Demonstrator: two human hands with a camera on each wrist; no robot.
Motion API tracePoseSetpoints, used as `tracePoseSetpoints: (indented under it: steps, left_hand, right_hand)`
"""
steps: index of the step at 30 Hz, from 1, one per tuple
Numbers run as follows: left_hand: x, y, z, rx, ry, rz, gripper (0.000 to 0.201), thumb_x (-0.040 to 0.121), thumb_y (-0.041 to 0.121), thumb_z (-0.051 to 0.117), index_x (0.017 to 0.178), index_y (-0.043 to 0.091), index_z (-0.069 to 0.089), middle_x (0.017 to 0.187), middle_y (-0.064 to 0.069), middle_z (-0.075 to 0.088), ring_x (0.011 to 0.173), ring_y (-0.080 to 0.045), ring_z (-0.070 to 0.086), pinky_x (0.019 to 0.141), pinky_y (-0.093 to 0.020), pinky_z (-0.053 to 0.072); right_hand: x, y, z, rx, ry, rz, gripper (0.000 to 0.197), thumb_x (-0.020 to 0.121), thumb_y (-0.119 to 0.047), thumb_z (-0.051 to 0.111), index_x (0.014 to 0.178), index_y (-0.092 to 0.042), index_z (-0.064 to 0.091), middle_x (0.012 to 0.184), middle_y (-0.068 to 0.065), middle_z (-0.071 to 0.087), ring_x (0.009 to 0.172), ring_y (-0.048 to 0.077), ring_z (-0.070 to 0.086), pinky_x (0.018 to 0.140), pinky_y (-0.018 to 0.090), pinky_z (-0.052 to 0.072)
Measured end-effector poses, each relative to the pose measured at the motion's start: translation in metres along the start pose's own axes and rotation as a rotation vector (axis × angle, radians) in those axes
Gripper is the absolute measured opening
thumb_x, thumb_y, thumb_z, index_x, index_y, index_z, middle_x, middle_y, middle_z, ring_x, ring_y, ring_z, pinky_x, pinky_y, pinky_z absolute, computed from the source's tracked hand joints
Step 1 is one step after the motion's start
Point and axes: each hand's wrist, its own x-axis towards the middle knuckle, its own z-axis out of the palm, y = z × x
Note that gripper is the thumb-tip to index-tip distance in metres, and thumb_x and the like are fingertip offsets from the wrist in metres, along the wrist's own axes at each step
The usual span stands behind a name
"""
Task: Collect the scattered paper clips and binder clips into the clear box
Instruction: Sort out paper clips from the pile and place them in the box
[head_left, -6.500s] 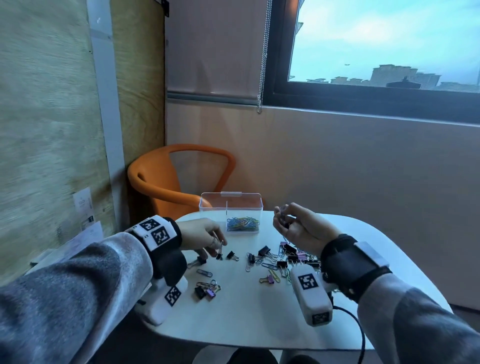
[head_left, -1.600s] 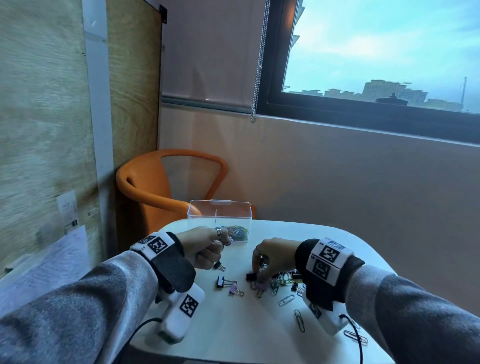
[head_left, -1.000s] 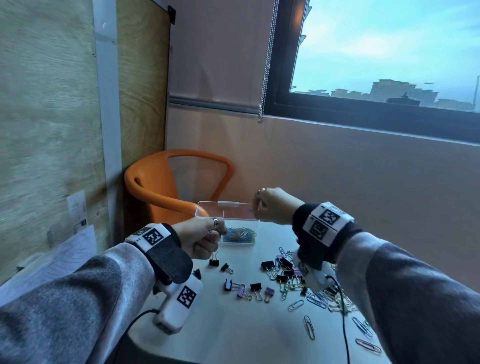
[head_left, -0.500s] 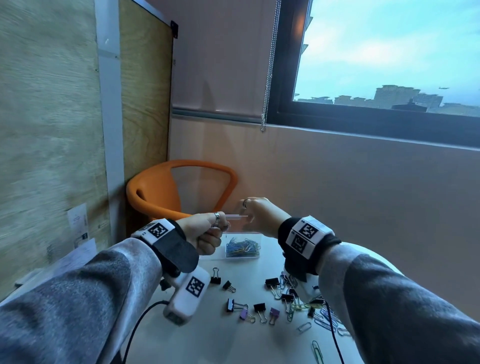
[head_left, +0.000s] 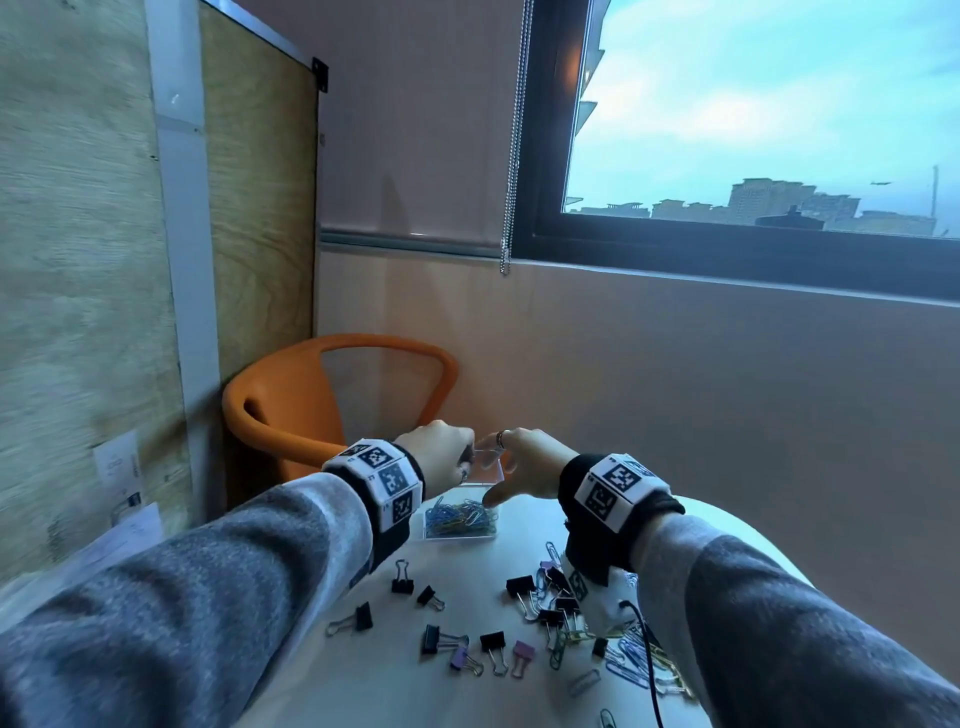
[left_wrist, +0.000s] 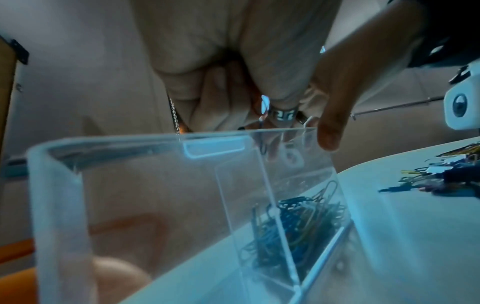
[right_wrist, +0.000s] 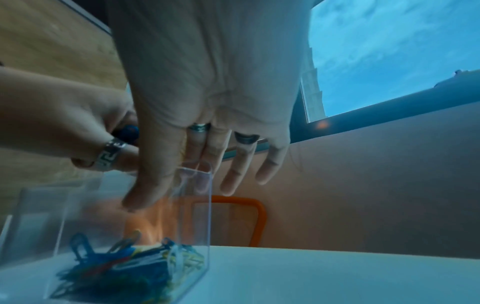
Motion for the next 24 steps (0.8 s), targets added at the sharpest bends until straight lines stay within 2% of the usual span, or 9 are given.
tracePoseSetpoints:
  steps: [2,5,8,11,13,16,18,21,24]
  left_hand:
    - [-0.002,0.0,0.0,0.063,-0.056,0.042,0.019,0.092,0.02,0.047,0.103,0.019,0.063,0.107,-0.005,0.065,0.097,-0.027,0.061,0.078,-0.033,0.047]
    - [-0.003,0.0,0.001,0.025,-0.09,0.107,0.023,0.095,0.023,0.04,0.094,0.018,0.062,0.101,-0.012,0.066,0.086,-0.03,0.059,0.078,-0.034,0.048]
    - [-0.002,0.0,0.005,-0.139,-0.103,0.17,0.021,0.096,0.021,0.035,0.105,0.017,0.054,0.09,-0.011,0.058,0.082,-0.028,0.055,0.081,-0.036,0.047]
    - [0.001,0.002,0.008,-0.305,-0.071,0.215,0.005,0.093,0.009,0.036,0.091,0.013,0.039,0.083,-0.009,0.05,0.075,-0.024,0.044,0.072,-0.033,0.037]
    - [0.001,0.002,0.011,-0.313,-0.052,0.216,0.008,0.092,0.004,0.036,0.088,0.011,0.035,0.079,-0.007,0.047,0.074,-0.022,0.04,0.069,-0.031,0.032]
    - [0.0,0.0,0.021,-0.238,-0.049,0.217,0.014,0.091,0.0,0.035,0.097,0.011,0.041,0.093,-0.007,0.046,0.085,-0.018,0.04,0.075,-0.027,0.031]
    - [-0.002,-0.003,0.024,-0.209,-0.048,0.232,0.022,0.095,0.004,0.034,0.112,0.007,0.048,0.107,-0.01,0.05,0.096,-0.017,0.043,0.08,-0.023,0.031]
    - [-0.002,-0.011,0.025,-0.222,-0.04,0.257,0.026,0.099,0.015,0.038,0.118,0.012,0.053,0.117,-0.008,0.056,0.11,-0.02,0.049,0.092,-0.028,0.037]
    - [-0.001,-0.013,0.024,-0.249,-0.029,0.255,0.025,0.098,0.024,0.043,0.116,0.015,0.056,0.115,-0.007,0.061,0.106,-0.021,0.054,0.091,-0.031,0.041]
  right_hand:
    - [0.0,0.003,0.001,0.017,0.017,-0.013,0.072,0.072,-0.028,0.078,0.136,-0.018,0.048,0.129,0.0,0.061,0.114,0.018,0.057,0.088,0.018,0.039]
    - [0.002,0.008,0.002,0.055,0.033,-0.02,0.071,0.068,-0.03,0.081,0.133,-0.021,0.052,0.122,0.002,0.064,0.107,0.019,0.06,0.086,0.02,0.043]
    - [0.002,0.009,0.002,0.073,0.035,0.002,0.059,0.068,-0.03,0.081,0.122,-0.017,0.06,0.106,0.006,0.068,0.097,0.022,0.062,0.078,0.023,0.044]
    - [0.001,0.009,0.003,0.108,0.042,0.001,0.054,0.068,-0.029,0.082,0.115,-0.013,0.062,0.087,-0.004,0.059,0.083,0.017,0.054,0.07,0.021,0.041]
    - [0.001,0.011,0.004,0.127,0.055,-0.015,0.051,0.068,-0.028,0.082,0.112,-0.013,0.064,0.073,-0.012,0.052,0.078,0.014,0.051,0.06,0.018,0.039]
    - [0.001,0.014,0.006,0.177,0.066,-0.045,0.047,0.066,-0.025,0.083,0.109,-0.016,0.067,0.074,-0.01,0.056,0.066,0.009,0.049,0.056,0.012,0.038]
    - [0.002,0.016,0.007,0.206,0.069,-0.064,0.05,0.066,-0.022,0.083,0.113,-0.02,0.067,0.077,-0.012,0.06,0.054,-0.005,0.049,0.054,0.008,0.037]
    - [0.001,0.016,0.005,0.214,0.059,-0.073,0.052,0.068,-0.017,0.082,0.117,-0.021,0.065,0.048,-0.026,0.055,0.044,-0.017,0.047,0.045,0.001,0.032]
    - [-0.001,0.015,0.004,0.209,0.058,-0.068,0.054,0.069,-0.019,0.081,0.12,-0.022,0.063,0.044,-0.024,0.052,0.042,-0.019,0.046,0.045,0.004,0.031]
